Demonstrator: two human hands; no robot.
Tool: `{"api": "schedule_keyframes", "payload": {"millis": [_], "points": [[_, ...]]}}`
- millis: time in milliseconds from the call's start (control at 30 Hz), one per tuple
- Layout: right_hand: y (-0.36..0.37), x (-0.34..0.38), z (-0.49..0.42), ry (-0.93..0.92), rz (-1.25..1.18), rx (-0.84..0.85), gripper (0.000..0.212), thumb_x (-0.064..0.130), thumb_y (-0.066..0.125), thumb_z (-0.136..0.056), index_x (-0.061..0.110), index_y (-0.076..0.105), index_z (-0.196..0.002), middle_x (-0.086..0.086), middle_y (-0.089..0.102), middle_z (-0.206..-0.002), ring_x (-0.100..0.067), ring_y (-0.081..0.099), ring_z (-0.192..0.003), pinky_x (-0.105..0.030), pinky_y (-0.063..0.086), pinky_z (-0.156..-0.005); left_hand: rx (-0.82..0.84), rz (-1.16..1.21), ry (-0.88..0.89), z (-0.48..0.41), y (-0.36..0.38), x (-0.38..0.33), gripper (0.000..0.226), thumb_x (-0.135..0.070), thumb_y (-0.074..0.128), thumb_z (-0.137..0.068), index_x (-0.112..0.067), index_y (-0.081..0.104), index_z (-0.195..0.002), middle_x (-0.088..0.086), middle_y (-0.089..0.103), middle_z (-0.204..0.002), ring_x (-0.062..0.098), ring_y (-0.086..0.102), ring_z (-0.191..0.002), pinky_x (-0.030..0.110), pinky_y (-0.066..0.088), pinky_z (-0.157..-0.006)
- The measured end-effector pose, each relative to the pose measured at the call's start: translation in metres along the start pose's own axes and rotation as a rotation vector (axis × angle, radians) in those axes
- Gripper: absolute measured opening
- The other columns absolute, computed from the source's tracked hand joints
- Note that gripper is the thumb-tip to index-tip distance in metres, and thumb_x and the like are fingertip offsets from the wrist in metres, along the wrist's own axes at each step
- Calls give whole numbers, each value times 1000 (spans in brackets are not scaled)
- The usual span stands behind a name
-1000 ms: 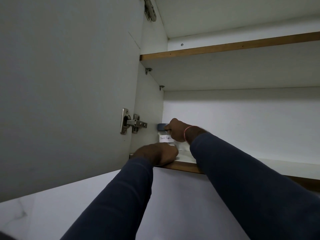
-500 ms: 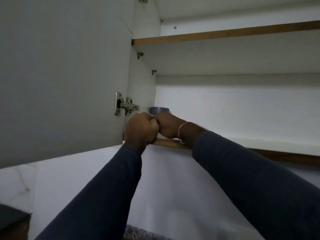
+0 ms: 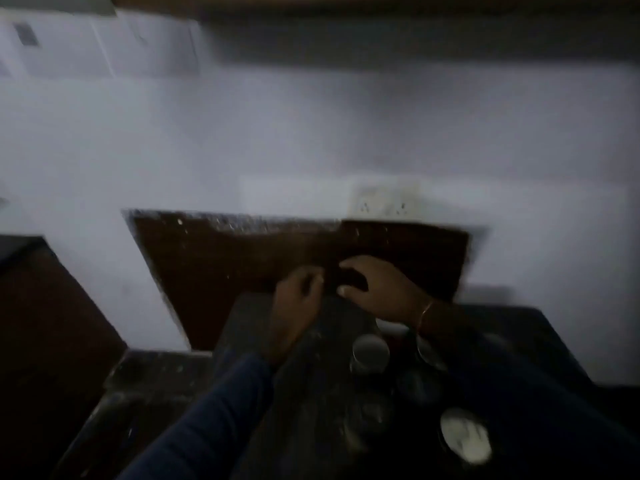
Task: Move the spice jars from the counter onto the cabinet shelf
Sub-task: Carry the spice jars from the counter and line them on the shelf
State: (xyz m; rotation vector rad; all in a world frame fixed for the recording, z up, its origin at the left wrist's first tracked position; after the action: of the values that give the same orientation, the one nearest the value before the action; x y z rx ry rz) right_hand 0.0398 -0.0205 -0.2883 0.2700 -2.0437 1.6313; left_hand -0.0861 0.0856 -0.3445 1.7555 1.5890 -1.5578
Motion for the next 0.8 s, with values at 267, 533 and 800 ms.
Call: {"api": "schedule_keyframes", "payload": {"millis": [267, 533, 800], "points": [[142, -75, 107, 289, -17, 42, 55, 36, 60, -89, 20, 47, -141, -2, 36, -151, -22, 35, -140, -28, 24, -116, 436, -3, -334, 157, 93, 80, 29, -25, 57, -93, -32, 58, -121, -6, 63, -124, 7, 59, -110, 21, 45, -93], [190, -77, 158, 240, 13, 166, 48, 34, 49, -92, 11, 51, -134, -11, 29, -155, -34, 10, -149, -38, 11, -120, 454, 52, -390, 184, 96, 94, 48, -1, 54, -91, -25, 48, -132, -7, 54, -126, 9, 52, -118, 1, 35, -88], [196, -89, 157, 363, -139, 22, 55, 40, 72, -71, 16, 63, -119, -6, 51, -134, -29, 51, -120, -40, 43, -103, 475, 243, -498, 189, 91, 100, 44, 3, 45, -95, -19, 48, -133, 6, 59, -130, 15, 57, -115, 20, 46, -97]]}}
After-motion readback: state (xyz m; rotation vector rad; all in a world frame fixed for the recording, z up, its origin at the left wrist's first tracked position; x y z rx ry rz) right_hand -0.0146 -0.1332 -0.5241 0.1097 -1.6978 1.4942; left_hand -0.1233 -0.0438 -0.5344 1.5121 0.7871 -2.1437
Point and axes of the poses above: each hand's wrist, its own z-axis away from the middle knuckle, its own y-axis out of the palm, x = y × z, the point moved 4 cm from there along -z, towards the middle knuckle
